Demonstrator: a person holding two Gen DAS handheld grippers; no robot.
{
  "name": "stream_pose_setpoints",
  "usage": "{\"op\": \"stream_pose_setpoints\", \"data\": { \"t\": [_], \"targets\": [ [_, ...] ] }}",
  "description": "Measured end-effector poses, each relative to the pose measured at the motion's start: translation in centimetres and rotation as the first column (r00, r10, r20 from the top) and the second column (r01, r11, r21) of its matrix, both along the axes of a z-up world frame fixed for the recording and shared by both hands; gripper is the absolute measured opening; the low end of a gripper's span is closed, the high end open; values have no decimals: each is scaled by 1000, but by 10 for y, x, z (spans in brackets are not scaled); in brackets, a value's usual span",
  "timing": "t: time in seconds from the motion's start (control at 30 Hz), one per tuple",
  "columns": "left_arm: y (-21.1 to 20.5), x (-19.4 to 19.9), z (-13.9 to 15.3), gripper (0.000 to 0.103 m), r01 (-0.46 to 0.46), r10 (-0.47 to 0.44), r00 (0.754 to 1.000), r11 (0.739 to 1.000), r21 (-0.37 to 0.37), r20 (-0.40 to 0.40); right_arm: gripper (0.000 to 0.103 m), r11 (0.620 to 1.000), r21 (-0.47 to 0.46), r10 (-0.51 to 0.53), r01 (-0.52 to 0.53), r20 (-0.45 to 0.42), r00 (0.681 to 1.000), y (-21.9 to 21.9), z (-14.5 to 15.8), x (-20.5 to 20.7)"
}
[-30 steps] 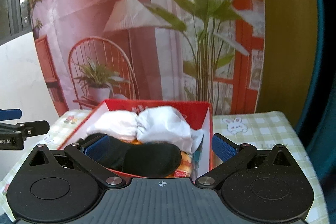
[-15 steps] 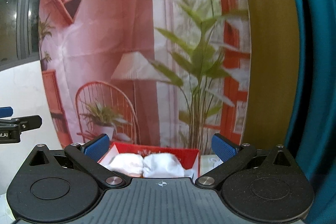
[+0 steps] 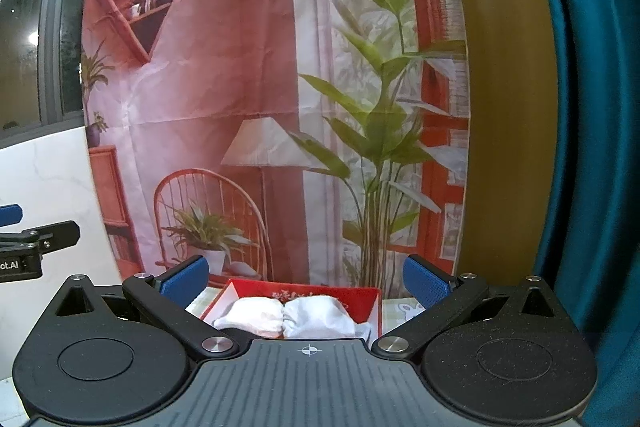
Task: Organize soft objects
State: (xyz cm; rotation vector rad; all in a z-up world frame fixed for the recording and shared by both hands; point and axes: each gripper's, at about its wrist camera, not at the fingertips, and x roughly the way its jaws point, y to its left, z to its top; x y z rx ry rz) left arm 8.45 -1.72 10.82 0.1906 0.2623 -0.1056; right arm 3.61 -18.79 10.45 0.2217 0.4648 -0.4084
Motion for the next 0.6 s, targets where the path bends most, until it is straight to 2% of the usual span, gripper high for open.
{"op": "stream_pose_setpoints", "data": {
  "t": [0.27,0.6],
  "targets": [
    [1,-3,-2,103,-1,1,1000,1000,12,-6,103,1000,0,2,-2,-6,1000,-1,0,-2],
    [7,-1,-3,103,0,0,1000,1000,-9,-26,103,1000,0,5,-5,-19,1000,-1,0,0]
  ]
}}
